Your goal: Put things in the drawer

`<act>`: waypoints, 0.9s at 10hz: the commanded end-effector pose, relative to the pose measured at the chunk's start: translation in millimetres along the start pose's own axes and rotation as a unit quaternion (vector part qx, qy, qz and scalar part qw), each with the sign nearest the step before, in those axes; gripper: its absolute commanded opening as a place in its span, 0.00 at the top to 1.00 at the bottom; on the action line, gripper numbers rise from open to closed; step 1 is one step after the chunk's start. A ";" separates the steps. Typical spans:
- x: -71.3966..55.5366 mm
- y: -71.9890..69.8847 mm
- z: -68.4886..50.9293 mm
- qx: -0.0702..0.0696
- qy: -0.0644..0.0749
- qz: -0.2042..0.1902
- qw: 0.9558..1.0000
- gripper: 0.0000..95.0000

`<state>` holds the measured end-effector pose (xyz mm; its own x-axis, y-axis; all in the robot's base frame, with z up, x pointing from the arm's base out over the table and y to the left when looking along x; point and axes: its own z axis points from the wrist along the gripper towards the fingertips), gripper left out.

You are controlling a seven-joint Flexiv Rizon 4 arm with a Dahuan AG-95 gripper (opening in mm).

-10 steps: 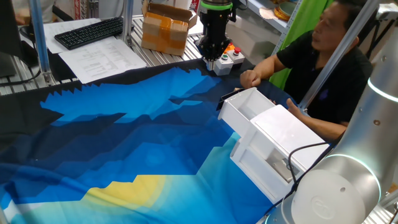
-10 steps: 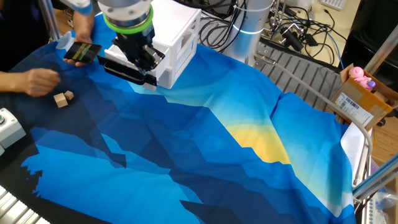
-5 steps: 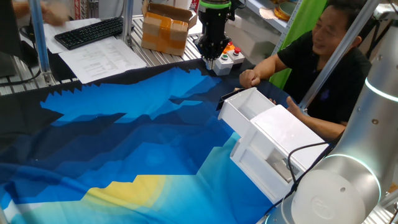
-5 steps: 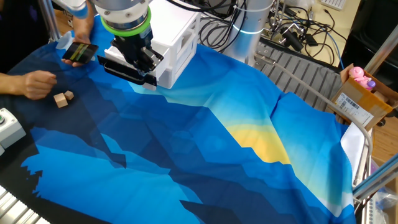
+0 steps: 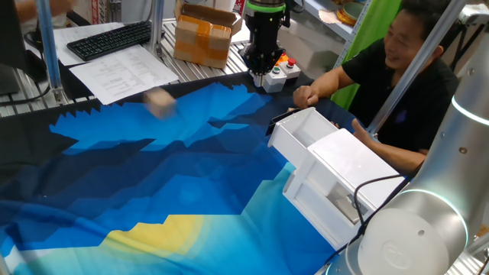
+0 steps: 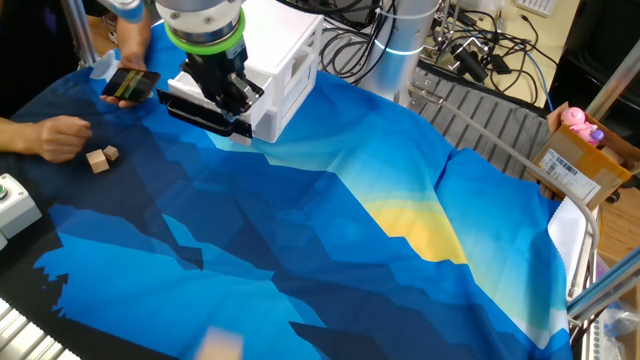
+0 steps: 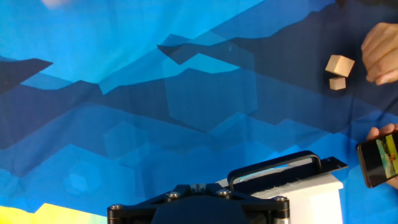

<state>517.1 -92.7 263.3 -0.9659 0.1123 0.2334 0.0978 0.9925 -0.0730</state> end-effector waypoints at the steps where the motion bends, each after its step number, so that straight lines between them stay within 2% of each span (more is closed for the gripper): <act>1: 0.6 -0.3 0.7 0.000 -0.002 -0.003 1.000 0.80; 3: 0.6 -0.3 0.7 -0.006 -0.007 -0.007 1.000 0.80; 4: -2.1 3.1 2.7 -0.017 -0.015 -0.004 1.000 0.80; 5: -8.7 11.6 6.1 -0.028 -0.020 0.003 0.999 0.60; 7: -24.9 28.7 9.7 -0.029 -0.028 0.007 0.999 0.60; 9: -59.5 55.3 16.1 -0.035 -0.028 0.007 0.999 0.60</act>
<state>570.7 -47.4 230.9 -0.9762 0.1263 0.1762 0.1268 0.9919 -0.0088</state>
